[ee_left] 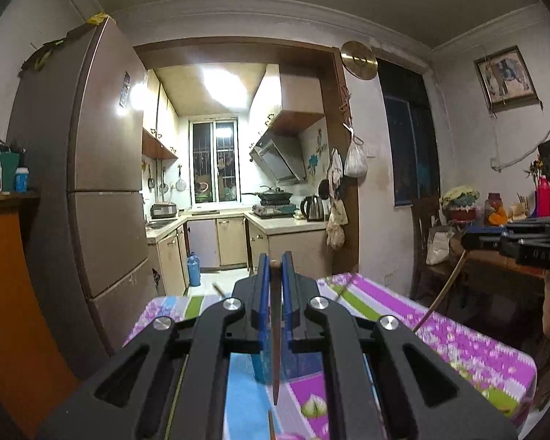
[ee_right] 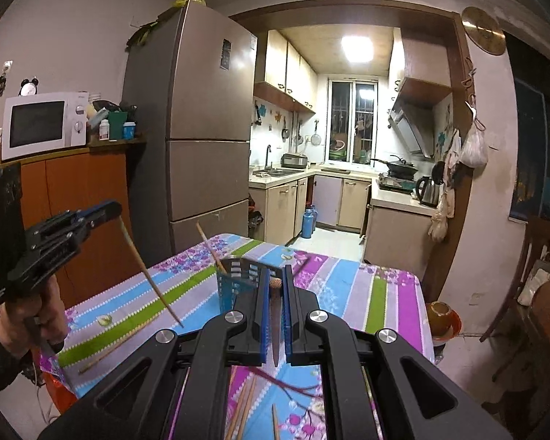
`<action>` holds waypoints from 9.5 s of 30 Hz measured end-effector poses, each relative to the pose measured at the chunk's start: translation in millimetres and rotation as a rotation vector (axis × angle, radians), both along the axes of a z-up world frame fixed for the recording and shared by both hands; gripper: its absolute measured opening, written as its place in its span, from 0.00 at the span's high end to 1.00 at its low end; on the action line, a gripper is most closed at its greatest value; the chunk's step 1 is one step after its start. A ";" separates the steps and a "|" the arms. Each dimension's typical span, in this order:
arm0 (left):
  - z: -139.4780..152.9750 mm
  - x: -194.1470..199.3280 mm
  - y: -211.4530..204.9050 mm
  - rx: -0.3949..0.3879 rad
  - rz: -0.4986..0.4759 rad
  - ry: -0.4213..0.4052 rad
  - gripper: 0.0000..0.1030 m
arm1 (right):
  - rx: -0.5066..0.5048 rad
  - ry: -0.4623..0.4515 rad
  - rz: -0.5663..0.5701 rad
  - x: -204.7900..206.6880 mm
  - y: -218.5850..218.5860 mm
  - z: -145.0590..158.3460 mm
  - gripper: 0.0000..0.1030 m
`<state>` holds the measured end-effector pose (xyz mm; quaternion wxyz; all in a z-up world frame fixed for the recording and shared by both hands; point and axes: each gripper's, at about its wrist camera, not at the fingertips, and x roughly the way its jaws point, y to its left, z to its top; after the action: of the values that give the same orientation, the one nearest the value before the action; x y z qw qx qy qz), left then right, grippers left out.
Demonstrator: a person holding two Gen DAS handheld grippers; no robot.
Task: Organize utensils
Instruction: 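Lift the right tool's chopstick into the blue holder while the left tool inserts its own, then open both tools to release the chopsticks inside the blue holder, then move both open tools back down to the chopsticks on the table, then close the right tool on a chopstick while the left tool grasps another, then carry the right tool's chopstick into the blue holder while the left tool inserts its own, then open both tools to release the chopsticks inside the blue holder, then move both open tools down to the chopsticks lying on the tablecloth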
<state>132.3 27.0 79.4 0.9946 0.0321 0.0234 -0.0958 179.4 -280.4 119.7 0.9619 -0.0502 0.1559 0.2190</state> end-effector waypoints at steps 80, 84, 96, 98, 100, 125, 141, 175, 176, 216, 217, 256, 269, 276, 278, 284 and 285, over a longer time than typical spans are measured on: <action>-115.4 -15.8 44.9 0.004 0.050 0.318 0.47 | 0.086 0.222 0.012 -140.3 -31.7 -216.4 0.77; -130.5 -28.6 38.5 0.034 0.046 0.345 0.47 | 0.029 0.245 0.032 -141.5 -21.8 -235.5 0.77; -153.4 -46.8 37.0 0.034 0.042 0.388 0.47 | -0.001 0.236 0.038 -134.0 -11.0 -250.7 0.78; -156.4 -46.8 34.1 0.032 0.037 0.392 0.47 | 0.005 0.230 0.034 -132.9 -9.5 -251.5 0.78; -160.3 -50.1 29.6 0.036 0.034 0.388 0.47 | 0.013 0.220 0.031 -131.5 -7.8 -252.7 0.78; -238.4 -94.9 14.7 0.106 0.053 0.370 0.81 | 0.022 0.109 -0.025 -132.2 -2.4 -263.6 0.84; -246.5 -99.2 15.9 0.031 0.071 0.308 0.93 | 0.013 0.078 -0.038 -136.4 4.0 -266.8 0.89; -110.9 -89.2 12.7 0.036 0.021 0.040 0.95 | 0.036 -0.141 -0.018 -140.8 -8.3 -127.9 0.93; -105.9 -84.8 11.8 0.034 0.018 0.036 0.95 | 0.039 -0.147 -0.008 -134.3 -7.0 -119.6 0.93; 69.6 46.5 -13.6 0.034 -0.035 0.128 0.95 | -0.046 0.042 0.073 62.7 44.7 90.7 0.93; 76.5 51.3 -14.4 0.029 -0.034 0.125 0.95 | -0.048 0.039 0.065 68.7 45.7 95.2 0.93; 25.2 192.1 -14.7 0.065 0.087 0.311 0.92 | -0.006 0.225 -0.005 206.6 53.6 27.1 0.92; 40.1 97.6 -11.7 0.030 0.070 0.148 0.43 | 0.087 0.034 0.051 76.6 5.6 32.2 0.83; -19.4 3.8 19.9 0.058 0.076 0.118 0.39 | 0.091 0.038 0.088 -84.7 -22.5 -91.0 0.83; -43.1 -14.7 37.6 0.040 0.096 0.154 0.39 | 0.094 0.100 0.084 -119.8 -21.1 -141.6 0.83; -94.8 -47.0 74.7 0.015 0.184 0.251 0.39 | 0.114 0.186 0.040 -158.6 -4.4 -221.6 0.83; -100.0 -50.2 79.0 0.010 0.192 0.266 0.39 | 0.107 0.186 0.036 -159.8 0.2 -228.2 0.83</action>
<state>82.1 106.0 -20.6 0.9871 0.0218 0.1584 -0.0034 19.7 -280.2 -108.6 0.9405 0.0189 0.2314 0.2482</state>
